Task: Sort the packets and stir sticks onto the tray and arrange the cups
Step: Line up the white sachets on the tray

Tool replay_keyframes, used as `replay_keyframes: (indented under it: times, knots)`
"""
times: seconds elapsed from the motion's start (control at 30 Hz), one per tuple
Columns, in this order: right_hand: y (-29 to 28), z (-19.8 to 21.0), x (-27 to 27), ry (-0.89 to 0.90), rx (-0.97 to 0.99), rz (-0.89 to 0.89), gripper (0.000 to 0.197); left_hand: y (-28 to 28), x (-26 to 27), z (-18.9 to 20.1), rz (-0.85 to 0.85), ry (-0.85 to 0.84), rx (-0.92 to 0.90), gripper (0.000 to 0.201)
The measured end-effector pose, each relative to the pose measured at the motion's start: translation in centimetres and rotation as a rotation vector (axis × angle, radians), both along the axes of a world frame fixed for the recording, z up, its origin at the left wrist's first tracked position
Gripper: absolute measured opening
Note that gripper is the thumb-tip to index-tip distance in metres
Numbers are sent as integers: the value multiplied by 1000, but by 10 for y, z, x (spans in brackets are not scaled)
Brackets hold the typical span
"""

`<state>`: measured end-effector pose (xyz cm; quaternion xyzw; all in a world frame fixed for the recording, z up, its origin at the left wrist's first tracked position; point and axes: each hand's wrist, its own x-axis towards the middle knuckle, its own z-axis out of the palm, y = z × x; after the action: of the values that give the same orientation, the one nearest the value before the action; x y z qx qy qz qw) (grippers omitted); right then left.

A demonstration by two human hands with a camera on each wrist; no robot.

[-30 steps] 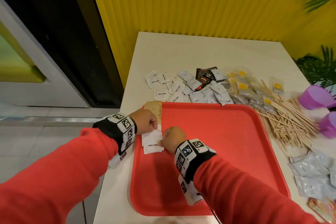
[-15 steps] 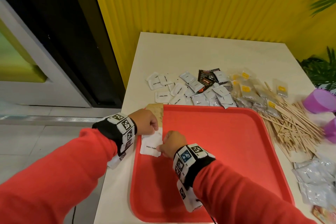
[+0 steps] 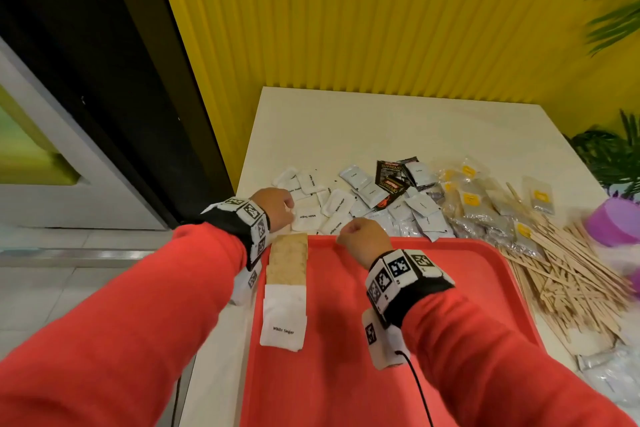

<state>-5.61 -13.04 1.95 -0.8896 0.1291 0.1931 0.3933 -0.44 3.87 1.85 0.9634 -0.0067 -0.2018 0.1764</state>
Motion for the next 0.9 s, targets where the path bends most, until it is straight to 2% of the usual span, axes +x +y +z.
replay_keyframes:
  times: [0.1, 0.2, 0.33, 0.4, 0.5, 0.57, 0.63, 0.7, 0.77, 0.83, 0.9]
  knots:
    - [-4, -7, 8, 1, 42, -16, 8, -13, 19, -8, -86, 64, 92, 42]
    - [-9, -14, 14, 6, 93, -43, 19, -24, 31, -13, -171, 128, 192, 51]
    - [-10, -19, 20, 16, 143, -61, 19, -33, 37, -16, -248, 149, 306, 31]
    - [-11, -21, 22, 24, 173, -66, 19, -34, 38, -15, -260, 171, 311, 31]
    - [-13, -23, 26, 39, 227, -89, 18, -32, 40, -12, -236, 95, 205, 9]
    - [-13, -22, 30, 88, 375, -168, 17, -26, 41, -8, -139, -29, 8, 22]
    - [-11, -16, 35, 171, 573, -291, 17, -24, 37, 1, -60, -149, -172, 16]
    - [-9, -11, 40, 227, 676, -355, 25, -27, 32, 12, -63, -200, -258, 10]
    - [-7, -10, 46, 222, 728, -375, 29, -32, 28, 17, -117, -215, -269, 14]
    - [-7, -6, 51, 229, 774, -410, 21, -34, 27, 17, -150, -203, -295, 15]
    - [-9, 0, 56, 229, 790, -434, 13, -32, 27, 16, -169, -111, -365, 20]
